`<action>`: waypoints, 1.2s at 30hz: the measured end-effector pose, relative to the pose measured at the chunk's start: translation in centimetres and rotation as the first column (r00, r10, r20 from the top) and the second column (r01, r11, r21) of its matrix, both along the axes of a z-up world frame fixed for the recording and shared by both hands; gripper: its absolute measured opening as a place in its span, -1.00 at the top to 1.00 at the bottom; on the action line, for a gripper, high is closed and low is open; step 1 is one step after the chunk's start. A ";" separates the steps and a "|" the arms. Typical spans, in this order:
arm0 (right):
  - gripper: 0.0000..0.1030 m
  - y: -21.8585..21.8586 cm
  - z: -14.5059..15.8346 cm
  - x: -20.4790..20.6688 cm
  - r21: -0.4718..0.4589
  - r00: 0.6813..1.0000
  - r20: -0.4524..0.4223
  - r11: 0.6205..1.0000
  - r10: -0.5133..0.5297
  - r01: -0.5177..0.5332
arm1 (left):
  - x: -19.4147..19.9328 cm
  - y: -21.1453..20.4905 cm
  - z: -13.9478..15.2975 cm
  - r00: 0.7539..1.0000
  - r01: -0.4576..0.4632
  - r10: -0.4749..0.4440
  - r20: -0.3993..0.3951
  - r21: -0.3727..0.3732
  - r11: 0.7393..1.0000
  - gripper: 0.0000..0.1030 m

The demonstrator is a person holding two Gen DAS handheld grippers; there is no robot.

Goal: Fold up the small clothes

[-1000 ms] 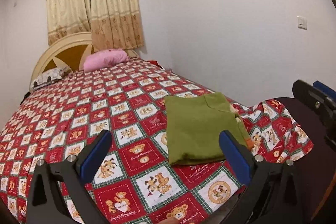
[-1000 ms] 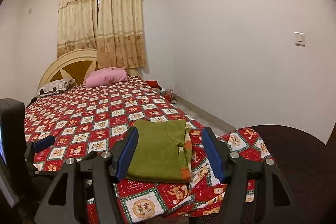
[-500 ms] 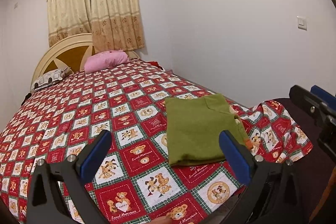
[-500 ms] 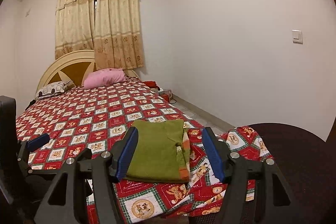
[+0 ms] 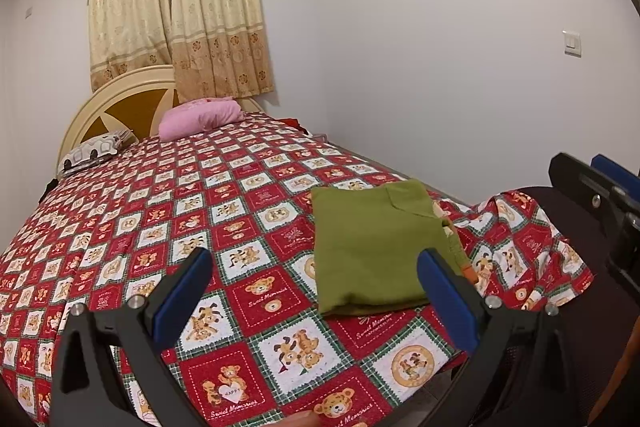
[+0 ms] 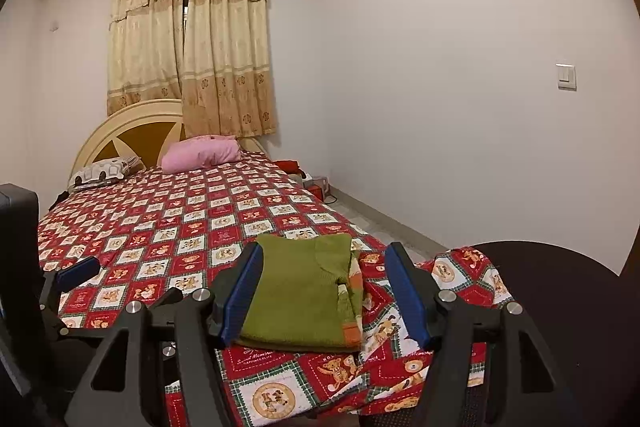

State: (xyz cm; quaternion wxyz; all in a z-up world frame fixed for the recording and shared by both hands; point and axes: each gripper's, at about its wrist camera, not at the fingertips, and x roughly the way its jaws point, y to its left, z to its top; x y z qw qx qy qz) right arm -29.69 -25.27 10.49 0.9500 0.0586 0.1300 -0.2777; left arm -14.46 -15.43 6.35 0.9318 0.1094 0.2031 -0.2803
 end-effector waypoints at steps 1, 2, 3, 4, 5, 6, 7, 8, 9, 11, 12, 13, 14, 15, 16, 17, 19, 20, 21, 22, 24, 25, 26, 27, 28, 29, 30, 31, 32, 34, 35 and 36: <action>-0.24 0.0 0.0 0.0 -0.001 1.000 0.001 1.000 0.001 -0.001 | -0.1 0.0 0.0 1.000 0.001 -0.001 0.001 0.000 1.000 -1.00; -0.24 0.0 0.0 0.0 0.000 1.000 0.001 1.000 0.001 -0.001 | 0.0 -0.1 0.0 1.000 0.001 -0.001 0.001 0.001 1.000 -1.00; -0.24 0.0 0.1 0.0 0.000 1.000 0.002 1.000 0.000 0.000 | 0.0 -0.1 0.0 1.000 0.000 0.000 0.001 0.001 1.000 -1.00; -0.24 0.0 0.1 0.0 -0.001 1.000 0.004 1.000 -0.001 0.001 | -0.1 -0.2 0.0 1.000 0.000 0.000 0.001 0.003 1.000 -1.00; -0.24 0.0 0.2 0.0 -0.004 1.000 0.006 1.000 -0.002 0.002 | -0.1 -0.2 0.1 1.000 0.000 0.000 0.001 0.004 1.000 -1.00; -0.24 0.1 0.2 -0.1 -0.006 1.000 0.007 1.000 -0.003 0.003 | -0.1 -0.2 0.1 1.000 -0.002 0.002 0.002 0.004 1.000 -1.00; -0.24 0.1 0.1 -0.2 -0.008 1.000 0.009 1.000 -0.005 0.005 | -0.1 -0.2 0.1 1.000 -0.003 0.003 0.003 0.002 1.000 -1.00; -0.24 0.2 0.2 -0.2 -0.011 1.000 0.009 1.000 -0.007 0.007 | -0.1 -0.2 0.1 1.000 -0.003 0.003 0.002 0.002 1.000 -1.00; -0.24 0.2 0.2 -0.2 -0.012 1.000 0.009 1.000 -0.008 0.008 | -0.1 -0.2 0.1 1.000 -0.003 0.003 0.002 0.001 1.000 -1.00; -0.24 0.2 0.2 -0.2 -0.014 1.000 0.011 1.000 -0.009 0.009 | 0.0 -0.1 0.2 1.000 -0.004 0.004 0.002 0.000 1.000 -1.00; -0.24 0.3 0.1 -0.2 -0.015 1.000 0.012 1.000 -0.009 0.009 | 0.0 0.0 0.2 1.000 -0.005 0.005 0.002 -0.002 1.000 -1.00; -0.24 0.3 0.1 -0.2 -0.016 1.000 0.011 1.000 -0.008 0.008 | 0.0 0.0 0.3 1.000 -0.007 0.007 0.002 -0.004 1.000 -1.00; -0.24 0.3 0.1 -0.2 -0.017 1.000 0.010 1.000 -0.009 0.009 | 0.1 0.1 0.3 1.000 -0.008 0.008 0.001 -0.005 1.000 -1.00; -0.24 0.3 0.2 -0.2 -0.019 1.000 0.010 1.000 -0.010 0.011 | 0.2 0.2 0.3 1.000 -0.008 0.008 0.000 -0.007 1.000 -1.00; -0.24 0.3 0.2 -0.3 -0.021 1.000 0.011 1.000 -0.011 0.011 | 0.2 0.2 0.3 1.000 -0.010 0.010 -0.001 -0.008 1.000 -1.00; -0.24 0.3 0.2 -0.3 -0.023 1.000 0.011 1.000 -0.010 0.011 | 0.2 0.2 0.3 1.000 -0.010 0.010 -0.002 -0.006 1.000 -1.00; -0.24 0.3 0.2 -0.3 -0.024 1.000 0.011 1.000 -0.011 0.012 | 0.3 0.1 0.3 1.000 -0.012 0.012 -0.005 -0.003 1.000 -1.00; -0.24 0.3 0.2 -0.3 -0.025 1.000 0.012 1.000 -0.012 0.012 | 0.4 0.2 0.3 1.000 -0.014 0.014 -0.004 -0.002 1.000 -1.00; -0.24 0.2 0.2 -0.3 -0.025 1.000 0.012 1.000 -0.011 0.011 | 0.4 0.1 0.3 1.000 -0.017 0.017 -0.005 -0.002 1.000 -1.00; -0.24 0.5 0.2 -0.3 -0.027 1.000 0.012 1.000 -0.013 0.013 | 0.4 0.1 0.3 1.000 -0.016 0.016 -0.007 -0.002 1.000 -1.00; -0.24 0.4 0.2 -0.4 -0.031 1.000 0.011 0.999 -0.016 0.017 | 0.5 0.2 0.3 1.000 -0.016 0.016 -0.011 -0.004 1.000 -1.00; -0.24 0.3 0.2 -0.4 -0.031 1.000 0.011 0.999 -0.016 0.017 | 0.5 0.2 0.3 1.000 -0.017 0.017 -0.011 -0.004 1.000 -1.00; -0.24 0.3 0.2 -0.4 -0.030 1.000 0.011 0.999 -0.016 0.016 | 0.5 0.2 0.3 1.000 -0.018 0.018 -0.011 -0.004 1.000 -1.00; -0.24 0.3 0.2 -0.4 -0.030 1.000 0.010 0.999 -0.016 0.016 | 0.5 0.2 0.3 1.000 -0.017 0.017 -0.011 -0.004 1.000 -1.00; -0.25 0.2 0.2 -0.3 -0.030 1.000 0.009 0.999 -0.017 0.017 | 0.6 0.2 0.3 1.000 -0.021 0.021 -0.009 -0.003 1.000 -1.00; -0.25 0.1 0.1 -0.3 -0.030 1.000 0.007 0.999 -0.018 0.018 | 0.5 0.2 0.3 1.000 -0.026 0.026 -0.006 -0.002 1.000 -1.00; -0.25 0.1 0.1 -0.3 -0.029 1.000 0.007 0.999 -0.019 0.019 | 0.6 0.2 0.3 1.000 -0.031 0.031 -0.003 0.000 1.000 -1.00; -0.25 -0.1 0.1 -0.3 -0.027 1.000 0.007 0.999 -0.020 0.020 | 0.7 0.2 0.3 0.999 -0.033 0.033 -0.002 0.002 0.999 -1.00; -0.25 -0.1 0.1 -0.3 -0.025 1.000 0.007 0.999 -0.021 0.021 | 0.8 0.2 0.3 0.999 -0.032 0.032 -0.006 0.001 0.999 -1.00; -0.25 -0.4 0.0 -0.2 -0.021 1.000 0.005 1.000 -0.022 0.022 | 1.1 0.3 0.2 0.999 -0.021 0.021 -0.026 -0.009 1.000 -1.00; -0.25 -0.4 -0.1 -0.2 -0.020 1.000 0.003 1.000 -0.023 0.023 | 1.3 0.3 0.1 0.999 -0.019 0.018 -0.036 -0.010 1.000 -1.00; -0.25 -0.4 -0.1 -0.1 -0.021 1.000 0.002 0.999 -0.025 0.025 | 1.5 0.2 0.0 0.999 -0.020 0.019 -0.042 -0.007 1.000 -1.00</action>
